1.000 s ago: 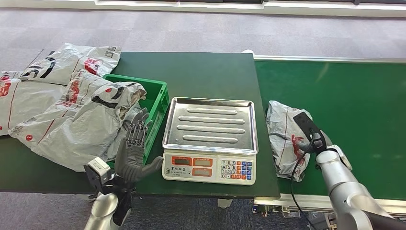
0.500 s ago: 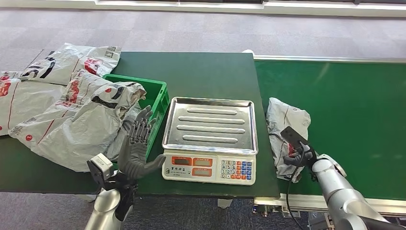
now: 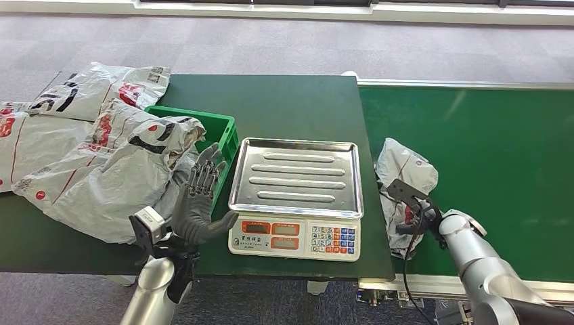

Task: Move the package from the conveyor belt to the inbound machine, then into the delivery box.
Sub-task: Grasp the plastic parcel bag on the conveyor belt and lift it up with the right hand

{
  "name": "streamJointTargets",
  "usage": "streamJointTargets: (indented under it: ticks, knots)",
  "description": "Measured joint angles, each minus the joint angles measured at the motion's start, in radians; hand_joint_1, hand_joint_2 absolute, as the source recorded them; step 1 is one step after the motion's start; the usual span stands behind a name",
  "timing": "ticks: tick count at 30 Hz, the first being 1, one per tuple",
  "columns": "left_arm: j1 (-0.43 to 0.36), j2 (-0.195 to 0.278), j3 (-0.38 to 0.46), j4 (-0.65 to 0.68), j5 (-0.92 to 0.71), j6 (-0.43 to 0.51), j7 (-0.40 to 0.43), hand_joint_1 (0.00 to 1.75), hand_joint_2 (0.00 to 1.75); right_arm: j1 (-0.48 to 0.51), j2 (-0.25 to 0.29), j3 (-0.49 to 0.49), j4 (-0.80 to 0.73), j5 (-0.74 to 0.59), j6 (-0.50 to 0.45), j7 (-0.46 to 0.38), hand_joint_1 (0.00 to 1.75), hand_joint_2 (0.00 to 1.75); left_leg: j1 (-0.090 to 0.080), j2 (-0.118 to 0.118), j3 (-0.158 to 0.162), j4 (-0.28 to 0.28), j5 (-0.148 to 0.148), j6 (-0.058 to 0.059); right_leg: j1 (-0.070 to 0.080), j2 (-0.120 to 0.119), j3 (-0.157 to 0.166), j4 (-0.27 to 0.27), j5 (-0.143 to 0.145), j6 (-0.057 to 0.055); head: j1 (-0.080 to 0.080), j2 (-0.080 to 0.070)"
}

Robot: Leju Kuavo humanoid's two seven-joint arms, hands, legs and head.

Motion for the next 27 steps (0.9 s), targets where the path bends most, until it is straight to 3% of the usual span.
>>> streamJointTargets:
  ticks: [13, 22, 27]
  knots:
    - [0.001, -0.002, 0.0, -0.012, 0.003, 0.01, 0.022, 0.0, 1.75, -0.007, 0.014, 0.003, 0.0, 0.014, -0.056, 0.009, 1.75, 1.75, 0.001, 0.0, 0.0, 0.0, 0.0, -0.001, 0.001, 0.0, 0.0, 0.0, -0.001, -0.001, 0.0, 0.0]
    - [0.025, -0.002, 0.0, -0.044, -0.001, 0.013, 0.032, 0.0, 1.75, 0.0, 0.026, -0.002, 0.0, 0.002, -0.207, 0.037, 1.75, 1.75, 0.001, 0.0, 0.0, 0.0, 0.0, -0.001, 0.0, 0.0, 0.001, 0.0, 0.0, -0.001, 0.0, 0.0]
    - [0.035, -0.002, 0.0, -0.054, -0.001, 0.014, 0.032, 0.0, 1.75, 0.003, 0.03, -0.004, 0.0, -0.001, -0.226, 0.038, 1.75, 1.75, 0.001, 0.0, 0.0, 0.0, 0.0, 0.0, 0.0, 0.0, 0.001, 0.0, 0.0, 0.0, 0.0, 0.0]
